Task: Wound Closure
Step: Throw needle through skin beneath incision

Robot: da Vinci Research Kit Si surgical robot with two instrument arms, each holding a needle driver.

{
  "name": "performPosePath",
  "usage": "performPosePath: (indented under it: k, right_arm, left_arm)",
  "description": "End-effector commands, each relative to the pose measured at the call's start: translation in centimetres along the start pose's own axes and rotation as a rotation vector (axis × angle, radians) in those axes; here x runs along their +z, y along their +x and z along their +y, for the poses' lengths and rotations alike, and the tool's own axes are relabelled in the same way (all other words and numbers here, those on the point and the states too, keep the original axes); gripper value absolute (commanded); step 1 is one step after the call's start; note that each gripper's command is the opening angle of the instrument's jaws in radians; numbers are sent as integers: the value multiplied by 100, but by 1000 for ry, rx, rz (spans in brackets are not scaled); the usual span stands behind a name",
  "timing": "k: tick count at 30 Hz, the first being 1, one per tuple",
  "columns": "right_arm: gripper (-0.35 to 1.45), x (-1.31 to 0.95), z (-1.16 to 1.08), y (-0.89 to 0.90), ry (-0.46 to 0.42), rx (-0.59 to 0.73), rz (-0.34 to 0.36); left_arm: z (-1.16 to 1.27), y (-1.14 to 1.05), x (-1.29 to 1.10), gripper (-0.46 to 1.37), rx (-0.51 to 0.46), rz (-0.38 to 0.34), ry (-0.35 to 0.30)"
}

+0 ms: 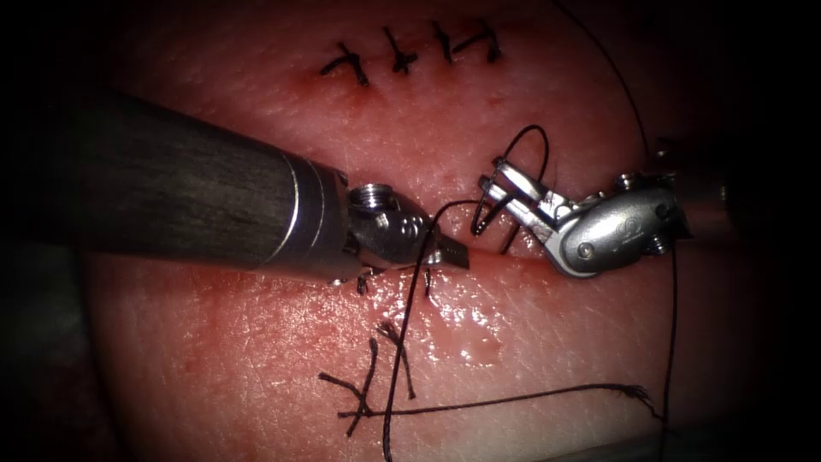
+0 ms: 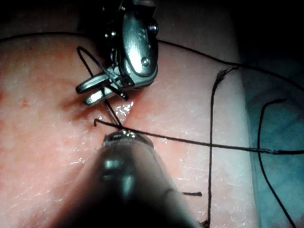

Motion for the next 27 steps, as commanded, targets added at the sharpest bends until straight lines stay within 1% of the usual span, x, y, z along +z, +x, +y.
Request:
performPosePath:
  k: [1, 3, 4, 6, 9, 13, 17, 22, 27]
  right_arm:
    - [-35, -2, 2, -3, 3, 28, -3]
    - [-35, -3, 6, -7, 7, 64, -3]
    - [-35, -2, 7, -10, 14, 98, -3]
    - [-35, -1, 7, -13, 28, 128, 3]
    - [-35, 2, 5, -17, 51, 167, -20]
    - [-35, 5, 3, -20, 73, 237, -64]
    - [-35, 8, 3, -21, 74, 270, -79]
    - [-35, 9, 7, -20, 44, 325, -103]
    - [-35, 12, 14, -21, 22, 332, -108]
  left_arm:
    - [7, 0, 0, -35, 2, 16, -11]
    - [16, 2, 1, -35, 3, 38, -36]
    - [22, 3, 2, -35, 5, 46, -40]
    - [30, 4, 2, -35, 8, 58, -37]
    - [42, 3, 4, -35, 14, 66, -38]
    - [51, -2, 9, -35, 19, 68, -45]
    - [52, -10, 14, -35, 29, 67, -40]
    - [48, -21, 23, -35, 38, 65, -30]
    - [42, -35, 33, -35, 43, 71, -18]
